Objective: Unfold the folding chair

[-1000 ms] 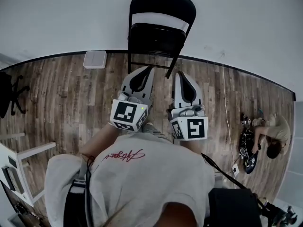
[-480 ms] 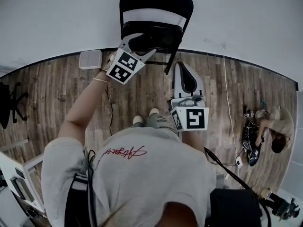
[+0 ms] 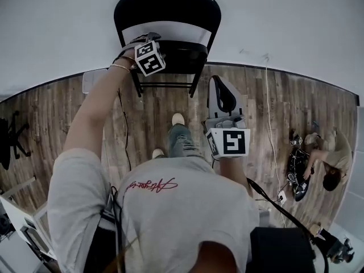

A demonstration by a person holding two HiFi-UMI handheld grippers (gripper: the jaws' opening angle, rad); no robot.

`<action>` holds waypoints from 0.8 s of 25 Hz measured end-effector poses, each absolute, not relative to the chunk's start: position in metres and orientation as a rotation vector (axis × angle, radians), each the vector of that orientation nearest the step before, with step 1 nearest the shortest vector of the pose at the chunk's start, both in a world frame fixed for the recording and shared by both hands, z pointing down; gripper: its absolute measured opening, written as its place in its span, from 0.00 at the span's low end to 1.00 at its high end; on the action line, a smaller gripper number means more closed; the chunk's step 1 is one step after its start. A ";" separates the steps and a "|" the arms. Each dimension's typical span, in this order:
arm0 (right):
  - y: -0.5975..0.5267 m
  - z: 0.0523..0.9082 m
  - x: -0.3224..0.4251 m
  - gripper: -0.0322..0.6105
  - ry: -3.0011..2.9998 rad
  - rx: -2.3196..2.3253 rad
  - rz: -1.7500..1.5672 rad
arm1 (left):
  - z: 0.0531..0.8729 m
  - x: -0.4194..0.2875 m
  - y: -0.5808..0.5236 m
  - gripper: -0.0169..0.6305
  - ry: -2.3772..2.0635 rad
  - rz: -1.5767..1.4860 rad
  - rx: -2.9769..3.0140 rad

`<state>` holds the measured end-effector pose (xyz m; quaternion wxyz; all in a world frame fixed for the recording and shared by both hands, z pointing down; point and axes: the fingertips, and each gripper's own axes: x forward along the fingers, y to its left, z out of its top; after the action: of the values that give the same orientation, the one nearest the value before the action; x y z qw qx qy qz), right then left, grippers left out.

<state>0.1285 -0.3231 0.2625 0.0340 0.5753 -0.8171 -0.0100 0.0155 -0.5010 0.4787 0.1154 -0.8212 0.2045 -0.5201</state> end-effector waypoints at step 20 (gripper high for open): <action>-0.536 0.480 0.218 0.24 -2.103 1.651 0.277 | 0.596 0.024 -0.512 0.42 -0.057 -2.028 -2.174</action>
<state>0.2179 -0.5360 0.4797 0.2247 0.5986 -0.7623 0.1005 0.0236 -0.5122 0.5964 0.0836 -0.7286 -0.0191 -0.6796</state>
